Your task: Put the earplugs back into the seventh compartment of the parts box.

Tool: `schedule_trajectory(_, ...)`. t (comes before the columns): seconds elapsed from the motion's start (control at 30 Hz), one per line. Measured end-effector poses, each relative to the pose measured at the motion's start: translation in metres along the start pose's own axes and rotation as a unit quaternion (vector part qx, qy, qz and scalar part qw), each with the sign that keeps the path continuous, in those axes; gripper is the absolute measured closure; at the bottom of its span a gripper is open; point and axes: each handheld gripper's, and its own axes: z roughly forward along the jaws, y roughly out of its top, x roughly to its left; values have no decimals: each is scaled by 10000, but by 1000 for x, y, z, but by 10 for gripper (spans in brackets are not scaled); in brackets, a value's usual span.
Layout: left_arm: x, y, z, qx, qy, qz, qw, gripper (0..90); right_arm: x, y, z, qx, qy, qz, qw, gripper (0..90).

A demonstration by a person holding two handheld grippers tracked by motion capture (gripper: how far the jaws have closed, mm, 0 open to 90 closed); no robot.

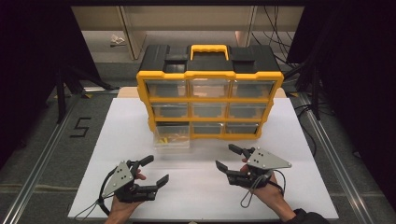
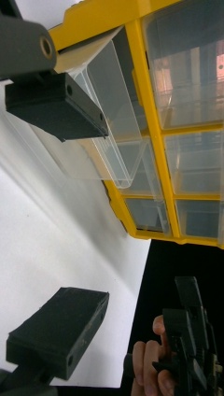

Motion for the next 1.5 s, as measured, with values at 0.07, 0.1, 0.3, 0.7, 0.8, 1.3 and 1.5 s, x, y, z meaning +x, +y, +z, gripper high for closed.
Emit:
schedule_trajectory(0.07,0,0,0,-3,-6,7,10000,168,1,-2,-2,-28,-19,-9,10000,306)
schedule_trajectory(0.1,0,0,0,0,-10,4,10000,168,1,-3,-4,-50,-29,-12,10000,305)
schedule_trajectory(0.3,0,0,0,-17,-15,-11,10000,167,1,-10,-11,-72,-104,28,9999,300)
schedule_trajectory(0.7,0,-1,-1,-38,-15,2,10000,164,2,-17,-26,-230,-200,138,9994,294)
schedule_trajectory(0.8,-1,-1,-1,-36,-20,9,10000,163,4,-20,-29,-231,-221,119,9994,294)
schedule_trajectory(1.3,-1,-1,-1,-31,-25,22,10000,163,7,-33,-41,-210,-345,157,9991,271)
schedule_trajectory(1.5,-1,-1,0,-15,-24,13,10000,163,7,-34,-40,-204,-330,147,9991,267)
